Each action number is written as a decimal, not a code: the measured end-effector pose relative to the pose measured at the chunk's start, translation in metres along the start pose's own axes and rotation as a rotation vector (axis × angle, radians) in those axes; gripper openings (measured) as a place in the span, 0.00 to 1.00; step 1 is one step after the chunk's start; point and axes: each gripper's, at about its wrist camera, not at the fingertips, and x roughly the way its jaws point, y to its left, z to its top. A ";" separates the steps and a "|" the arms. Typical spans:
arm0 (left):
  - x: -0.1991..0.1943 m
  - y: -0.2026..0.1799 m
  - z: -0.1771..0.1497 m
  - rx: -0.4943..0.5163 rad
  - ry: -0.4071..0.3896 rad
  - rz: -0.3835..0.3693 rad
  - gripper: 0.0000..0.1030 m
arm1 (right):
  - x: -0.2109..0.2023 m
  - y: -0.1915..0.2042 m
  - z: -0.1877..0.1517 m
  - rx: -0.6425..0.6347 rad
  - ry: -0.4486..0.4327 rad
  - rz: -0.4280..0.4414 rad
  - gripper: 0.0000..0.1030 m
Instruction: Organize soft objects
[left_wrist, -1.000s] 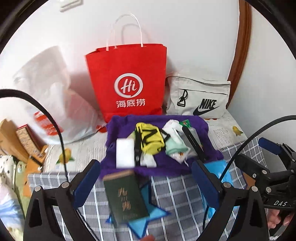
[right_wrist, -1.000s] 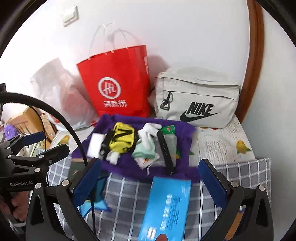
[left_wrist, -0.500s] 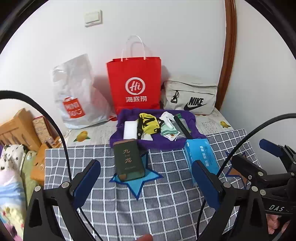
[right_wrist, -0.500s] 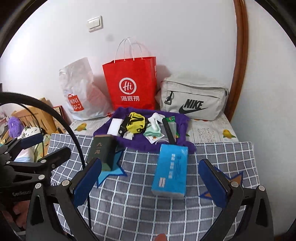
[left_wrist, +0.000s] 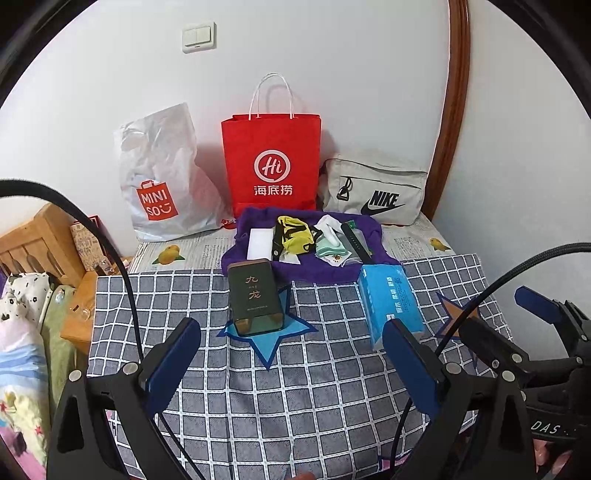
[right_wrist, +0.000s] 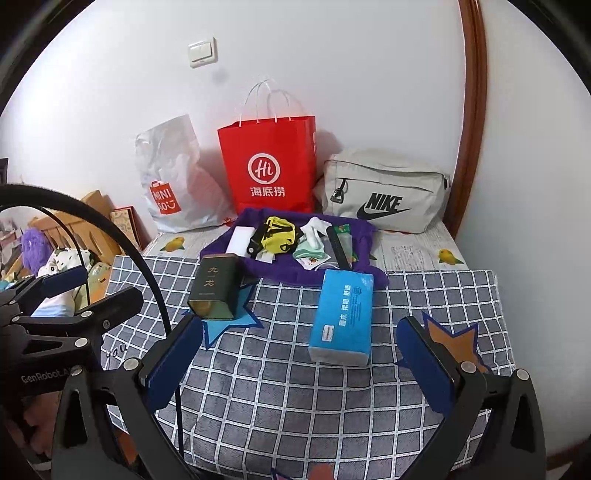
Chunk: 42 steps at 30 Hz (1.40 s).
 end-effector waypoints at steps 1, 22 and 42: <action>-0.002 0.000 0.000 -0.003 -0.002 0.001 0.97 | -0.001 0.001 -0.001 -0.001 0.002 0.001 1.00; -0.009 0.004 -0.004 -0.018 0.003 0.015 0.97 | -0.007 0.004 -0.006 -0.009 0.003 0.000 1.00; -0.011 0.003 -0.004 -0.010 0.017 0.016 0.97 | -0.012 0.002 -0.006 -0.008 0.001 -0.004 1.00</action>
